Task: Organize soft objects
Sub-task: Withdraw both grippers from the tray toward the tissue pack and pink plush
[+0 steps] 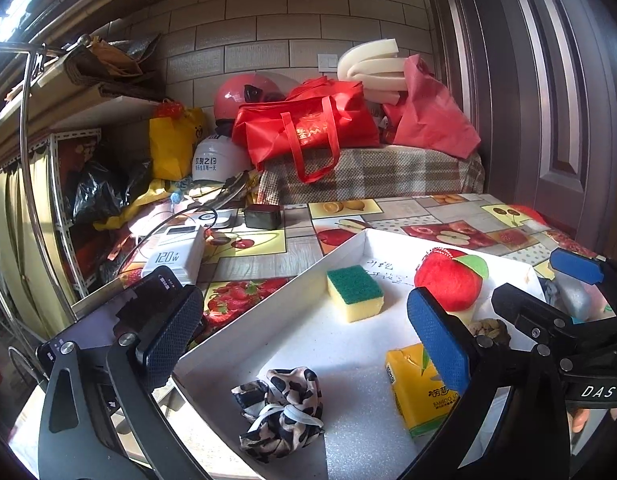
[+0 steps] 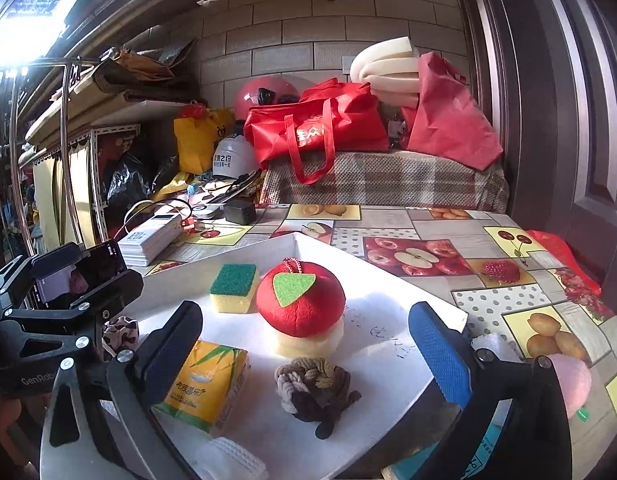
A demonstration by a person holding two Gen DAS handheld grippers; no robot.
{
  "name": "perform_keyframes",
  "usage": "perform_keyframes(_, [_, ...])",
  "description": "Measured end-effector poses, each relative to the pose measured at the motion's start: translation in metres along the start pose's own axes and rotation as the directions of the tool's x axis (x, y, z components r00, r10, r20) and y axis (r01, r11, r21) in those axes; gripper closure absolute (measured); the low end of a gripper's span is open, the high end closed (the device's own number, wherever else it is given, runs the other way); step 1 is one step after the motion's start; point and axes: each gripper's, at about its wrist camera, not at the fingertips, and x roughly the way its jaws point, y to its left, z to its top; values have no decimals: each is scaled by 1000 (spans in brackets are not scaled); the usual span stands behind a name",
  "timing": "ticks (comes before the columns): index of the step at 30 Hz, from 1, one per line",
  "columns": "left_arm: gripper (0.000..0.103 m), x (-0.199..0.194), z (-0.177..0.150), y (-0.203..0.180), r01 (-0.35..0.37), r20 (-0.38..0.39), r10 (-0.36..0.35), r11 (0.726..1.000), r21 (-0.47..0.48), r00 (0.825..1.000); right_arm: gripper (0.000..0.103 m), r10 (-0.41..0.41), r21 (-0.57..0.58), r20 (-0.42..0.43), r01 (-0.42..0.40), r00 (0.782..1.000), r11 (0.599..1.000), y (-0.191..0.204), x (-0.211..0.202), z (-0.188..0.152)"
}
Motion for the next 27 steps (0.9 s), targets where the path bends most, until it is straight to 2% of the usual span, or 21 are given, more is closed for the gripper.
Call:
perform_keyframes(3, [0, -2, 0, 1, -6, 12, 6, 1000, -10, 1000, 0, -48, 10, 13, 48, 999, 999, -1, -3, 0])
perform_keyframes(9, [0, -9, -1, 1, -25, 36, 25, 1000, -12, 999, 0, -56, 3, 35, 56, 998, 998, -1, -7, 0])
perform_keyframes(15, [0, -16, -3, -4, -11, 36, 12, 1000, -28, 999, 0, -48, 25, 81, 46, 996, 999, -5, -19, -2])
perform_keyframes(19, [0, -21, -4, -15, 13, 39, -13, 1000, -7, 999, 0, -47, 18, 99, 45, 994, 999, -5, -32, -6])
perform_keyframes(27, [0, -27, -5, -22, 14, 40, -13, 1000, -14, 999, 0, -16, 17, 79, 14, 997, 1000, -13, -51, -15])
